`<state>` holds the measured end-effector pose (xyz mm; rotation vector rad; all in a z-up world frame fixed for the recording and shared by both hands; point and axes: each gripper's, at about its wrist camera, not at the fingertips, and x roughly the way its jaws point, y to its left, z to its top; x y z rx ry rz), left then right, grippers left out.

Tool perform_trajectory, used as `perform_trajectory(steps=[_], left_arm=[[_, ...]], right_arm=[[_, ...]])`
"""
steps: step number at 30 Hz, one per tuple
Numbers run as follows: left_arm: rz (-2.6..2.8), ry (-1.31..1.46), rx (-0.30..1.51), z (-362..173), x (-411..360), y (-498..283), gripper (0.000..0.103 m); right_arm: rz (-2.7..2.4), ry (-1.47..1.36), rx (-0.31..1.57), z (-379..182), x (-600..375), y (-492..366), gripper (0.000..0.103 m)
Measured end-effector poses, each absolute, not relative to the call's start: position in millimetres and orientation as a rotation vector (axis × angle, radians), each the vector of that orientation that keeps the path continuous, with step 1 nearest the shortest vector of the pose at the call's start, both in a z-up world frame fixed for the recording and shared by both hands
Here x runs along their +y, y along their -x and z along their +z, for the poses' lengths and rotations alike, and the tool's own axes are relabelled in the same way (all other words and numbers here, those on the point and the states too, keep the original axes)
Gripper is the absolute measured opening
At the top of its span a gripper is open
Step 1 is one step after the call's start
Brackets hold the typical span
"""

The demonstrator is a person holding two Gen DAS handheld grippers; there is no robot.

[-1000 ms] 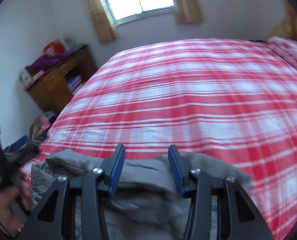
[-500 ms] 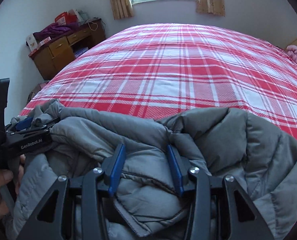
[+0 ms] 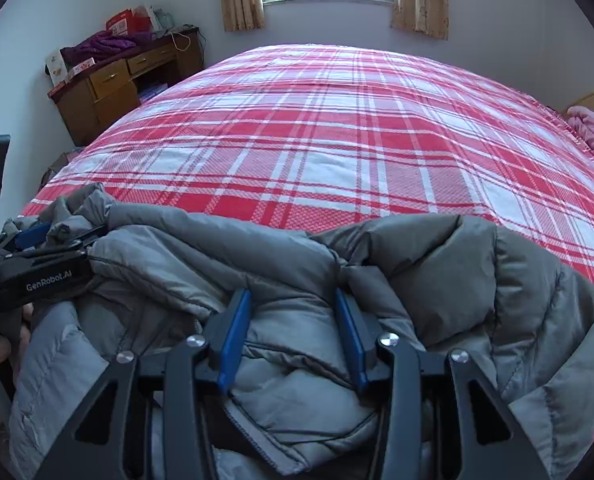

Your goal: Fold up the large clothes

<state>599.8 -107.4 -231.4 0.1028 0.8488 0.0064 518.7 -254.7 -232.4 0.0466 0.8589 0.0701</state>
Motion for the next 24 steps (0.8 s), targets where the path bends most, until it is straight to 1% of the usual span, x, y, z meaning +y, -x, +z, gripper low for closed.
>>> perform_trajectory(steps=[24], left_arm=[[0.015,-0.121,0.848,-233.1,-108.8,-599.0,0.098]], right_arm=[[0.045,-0.009,0.864,-233.9,-248.6,-520.4,0.046]])
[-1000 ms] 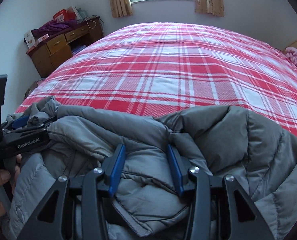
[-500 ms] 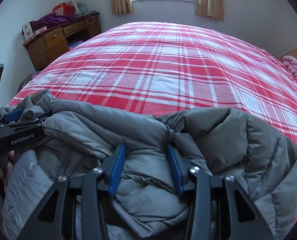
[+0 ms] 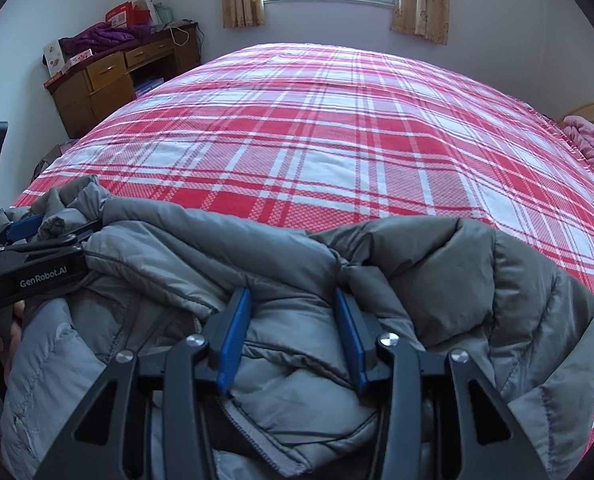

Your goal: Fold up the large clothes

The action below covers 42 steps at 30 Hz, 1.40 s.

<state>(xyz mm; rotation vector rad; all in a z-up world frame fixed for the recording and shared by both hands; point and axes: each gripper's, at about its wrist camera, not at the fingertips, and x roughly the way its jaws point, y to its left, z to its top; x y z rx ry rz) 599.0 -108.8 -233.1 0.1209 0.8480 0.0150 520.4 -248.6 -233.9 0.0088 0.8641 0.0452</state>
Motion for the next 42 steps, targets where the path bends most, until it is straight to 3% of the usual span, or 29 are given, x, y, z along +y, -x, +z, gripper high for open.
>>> perform_trajectory(steps=[21,25,28,29,30,34,42], left_arm=[[0.018,-0.127,0.856,-232,-112,-601,0.099],[-0.021,-0.114,0.869,-208,-100,-592,0.099],[-0.058,-0.108,0.797,-170,-82,-552,0.099],[-0.071,-0.118,0.791,-162,-75,-537,0.099],[-0.08,-0.14,0.792,-155,-66,-515,0.099],[-0.136,-0.187,0.79,-152,-30,-425,0.099],[-0.1,-0.211,0.892,-196,41,-272,0.099]], right_arm=[[0.047,-0.009,0.863,-234,-248,-521,0.046],[0.057,-0.008,0.866,-232,-248,-521,0.049],[0.067,0.008,0.875,-213,-256,-504,0.067],[0.057,0.0,0.85,-201,-263,-489,0.081],[0.048,-0.004,0.818,-191,-270,-471,0.089],[0.052,-0.063,0.831,-178,-301,-398,0.089],[-0.066,-0.236,0.938,-203,-362,-230,0.089]])
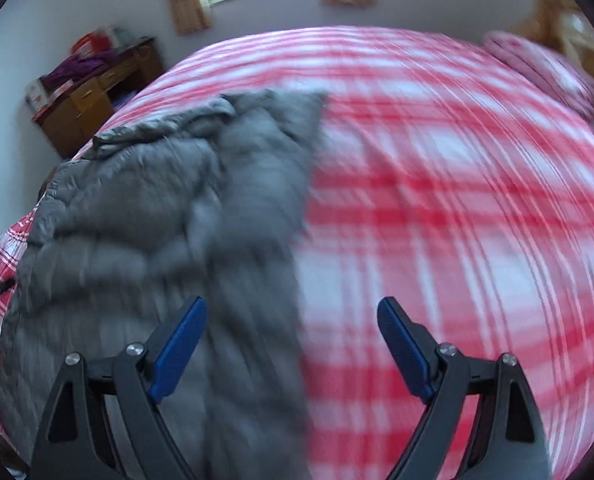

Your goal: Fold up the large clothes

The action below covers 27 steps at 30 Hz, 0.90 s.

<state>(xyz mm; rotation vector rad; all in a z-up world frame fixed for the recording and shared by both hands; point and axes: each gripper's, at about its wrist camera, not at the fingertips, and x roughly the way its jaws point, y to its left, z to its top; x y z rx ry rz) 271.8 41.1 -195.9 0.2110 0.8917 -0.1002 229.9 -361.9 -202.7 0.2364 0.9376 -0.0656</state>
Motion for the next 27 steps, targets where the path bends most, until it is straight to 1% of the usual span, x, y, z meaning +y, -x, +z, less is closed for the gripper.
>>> perform_trajectory(steps=[5,8,10,12,13,15,16,17,18,19,20,21,22,27], left_arm=[[-0.048,-0.158,0.939,-211,73,-216,0.099],[-0.049,-0.142,0.961,-220,82,-194,0.099],[-0.052,-0.145,0.962,-225,82,-183,0.099],[-0.077,-0.141,0.96,-229,80,-172,0.099],[-0.084,-0.142,0.959,-231,79,-168,0.099],[-0.108,-0.126,0.958,-233,77,-162,0.099],[-0.132,-0.113,0.964,-234,76,-161,0.094],[-0.168,-0.097,0.978,-237,75,-159,0.085],[-0.2,-0.08,0.992,-237,73,-158,0.059],[-0.254,-0.034,1.002,-235,73,-156,0.031],[-0.277,-0.028,0.993,-230,71,-152,0.019],[-0.27,-0.063,0.973,-225,67,-148,0.011],[-0.262,-0.084,0.941,-217,66,-144,0.008],[-0.335,-0.013,0.798,-154,82,-114,0.005]], right_arm=[[-0.083,-0.324,0.969,-215,-359,-157,0.089],[-0.083,-0.349,0.966,-219,-348,-123,0.087],[-0.074,-0.362,0.968,-222,-341,-104,0.082],[-0.066,-0.365,0.971,-225,-334,-86,0.075],[-0.068,-0.363,0.97,-226,-331,-80,0.074],[-0.062,-0.365,0.973,-228,-327,-68,0.065],[-0.061,-0.367,0.973,-231,-325,-63,0.062],[-0.057,-0.368,0.976,-233,-323,-58,0.056],[-0.048,-0.365,0.98,-235,-319,-55,0.044],[-0.03,-0.357,0.978,-236,-315,-52,0.034],[0.003,-0.362,0.976,-236,-310,-47,0.019],[0.034,-0.376,0.967,-235,-307,-45,0.016],[0.04,-0.373,0.953,-233,-304,-42,0.015],[0.088,-0.384,0.815,-199,-304,-15,0.01]])
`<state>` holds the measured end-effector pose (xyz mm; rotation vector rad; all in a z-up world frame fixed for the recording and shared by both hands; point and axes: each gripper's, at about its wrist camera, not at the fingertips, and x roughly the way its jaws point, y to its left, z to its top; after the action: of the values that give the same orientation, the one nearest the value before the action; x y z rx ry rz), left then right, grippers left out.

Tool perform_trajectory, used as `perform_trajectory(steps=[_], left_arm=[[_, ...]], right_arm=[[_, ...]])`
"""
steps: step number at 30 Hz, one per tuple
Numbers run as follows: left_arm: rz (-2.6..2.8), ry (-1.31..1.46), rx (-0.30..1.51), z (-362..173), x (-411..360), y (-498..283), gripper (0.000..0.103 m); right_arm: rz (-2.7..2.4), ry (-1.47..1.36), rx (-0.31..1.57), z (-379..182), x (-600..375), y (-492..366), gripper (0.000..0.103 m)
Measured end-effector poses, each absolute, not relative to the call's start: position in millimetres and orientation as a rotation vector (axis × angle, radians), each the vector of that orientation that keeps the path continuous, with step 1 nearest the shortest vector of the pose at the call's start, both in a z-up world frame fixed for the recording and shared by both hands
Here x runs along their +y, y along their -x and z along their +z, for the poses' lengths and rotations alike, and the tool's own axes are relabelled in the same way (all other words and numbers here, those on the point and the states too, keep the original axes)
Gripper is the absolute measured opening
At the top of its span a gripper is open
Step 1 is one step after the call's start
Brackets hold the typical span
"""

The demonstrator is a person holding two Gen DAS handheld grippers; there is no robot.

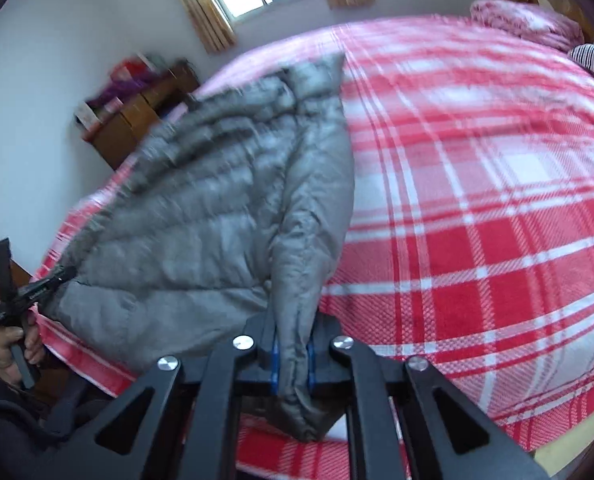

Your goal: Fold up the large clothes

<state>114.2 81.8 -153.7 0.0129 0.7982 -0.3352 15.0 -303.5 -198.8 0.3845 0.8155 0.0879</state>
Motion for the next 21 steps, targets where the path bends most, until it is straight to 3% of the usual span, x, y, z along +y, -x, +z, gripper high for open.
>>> perform_trajectory(steps=[7,11,15,20,21], left_arm=[[-0.444,0.064,0.578,-50,107,-78,0.005],[-0.433,0.032,0.561,-44,100,-117,0.005],[-0.37,0.007,0.564,-56,87,-181,0.005],[-0.285,0.021,0.606,-76,74,-257,0.019],[-0.263,0.027,0.616,-79,75,-268,0.03]], right_arm=[[0.171,-0.431,0.556,-100,-320,39,0.009],[0.176,-0.431,0.441,-62,-328,34,0.009],[0.159,-0.445,0.417,-57,-337,-22,0.009],[0.103,-0.431,0.443,-61,-342,-113,0.009],[0.088,-0.443,0.452,-63,-346,-128,0.009]])
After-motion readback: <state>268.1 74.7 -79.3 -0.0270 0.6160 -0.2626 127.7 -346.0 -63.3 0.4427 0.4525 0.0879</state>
